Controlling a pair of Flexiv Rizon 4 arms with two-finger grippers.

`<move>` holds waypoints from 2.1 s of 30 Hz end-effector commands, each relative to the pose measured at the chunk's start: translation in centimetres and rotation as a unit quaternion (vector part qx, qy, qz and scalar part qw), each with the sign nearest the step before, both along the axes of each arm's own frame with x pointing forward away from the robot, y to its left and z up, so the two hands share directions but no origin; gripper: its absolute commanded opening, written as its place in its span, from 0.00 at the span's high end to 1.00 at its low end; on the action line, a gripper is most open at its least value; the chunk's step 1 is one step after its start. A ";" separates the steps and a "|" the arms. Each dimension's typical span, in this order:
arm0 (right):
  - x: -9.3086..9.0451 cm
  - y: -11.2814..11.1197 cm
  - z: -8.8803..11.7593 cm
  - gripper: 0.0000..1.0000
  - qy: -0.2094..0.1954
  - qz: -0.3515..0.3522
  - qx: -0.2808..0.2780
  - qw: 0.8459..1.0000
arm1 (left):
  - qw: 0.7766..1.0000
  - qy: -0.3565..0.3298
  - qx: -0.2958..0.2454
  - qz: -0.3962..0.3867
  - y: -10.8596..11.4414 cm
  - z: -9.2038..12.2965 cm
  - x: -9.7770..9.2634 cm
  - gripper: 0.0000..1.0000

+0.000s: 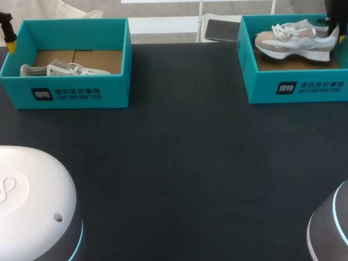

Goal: Take the shoe out of the shoebox, open the shoe tongue, remove and reinsert the insole, then place the shoe into the shoebox

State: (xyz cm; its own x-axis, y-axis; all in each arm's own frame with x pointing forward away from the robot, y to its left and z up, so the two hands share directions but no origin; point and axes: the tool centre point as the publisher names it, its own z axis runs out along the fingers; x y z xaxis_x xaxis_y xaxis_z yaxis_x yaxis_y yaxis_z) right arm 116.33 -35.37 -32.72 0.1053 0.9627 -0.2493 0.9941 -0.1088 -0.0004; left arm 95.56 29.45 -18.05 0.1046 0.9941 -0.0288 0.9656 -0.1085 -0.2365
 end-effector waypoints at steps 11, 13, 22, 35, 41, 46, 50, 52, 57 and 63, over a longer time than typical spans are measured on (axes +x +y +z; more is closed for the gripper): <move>-8.2 5.1 15.5 1.00 -0.054 0.049 -0.018 0.997 | 1.000 0.000 0.001 -0.001 0.1 0.1 0.0 0.00; -8.7 5.8 17.0 1.00 -0.057 0.058 -0.028 0.996 | 1.000 0.000 0.001 -0.001 0.1 0.1 0.0 0.00; -9.9 7.9 20.5 1.00 -0.085 0.056 -0.052 0.994 | 1.000 0.000 0.001 -0.001 0.1 0.1 0.0 0.00; -16.2 13.5 23.7 1.00 -0.113 0.029 -0.062 0.991 | 1.000 0.000 0.001 -0.001 0.1 0.1 0.0 0.00; -16.2 13.5 23.7 1.00 -0.113 0.029 -0.062 0.991 | 1.000 0.000 0.001 -0.001 0.1 0.1 0.0 0.00; -16.2 13.5 23.7 1.00 -0.113 0.029 -0.062 0.991 | 1.000 0.000 0.001 -0.001 0.1 0.1 0.0 0.00; -16.2 13.5 23.7 1.00 -0.113 0.029 -0.062 0.991 | 1.000 0.000 0.001 -0.001 0.1 0.1 0.0 0.00; -16.2 13.5 23.7 1.00 -0.113 0.029 -0.062 0.991 | 1.000 0.000 0.001 -0.001 0.1 0.1 0.0 0.00; -17.4 15.5 24.0 1.00 -0.104 0.038 -0.067 0.992 | 1.000 0.000 0.001 -0.001 0.1 0.1 0.0 0.00; -20.9 19.9 24.7 1.00 -0.095 0.031 -0.082 0.992 | 1.000 0.000 0.001 -0.001 0.1 0.1 0.0 0.00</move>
State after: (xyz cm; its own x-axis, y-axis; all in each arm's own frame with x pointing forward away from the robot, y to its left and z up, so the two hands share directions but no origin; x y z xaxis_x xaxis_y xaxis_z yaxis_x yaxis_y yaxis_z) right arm 96.98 -17.18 -8.84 0.0982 0.9311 -0.3512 0.9894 -0.0536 0.1346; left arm 95.57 29.45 -18.04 0.1047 0.9941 -0.0285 0.9655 -0.1085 -0.2365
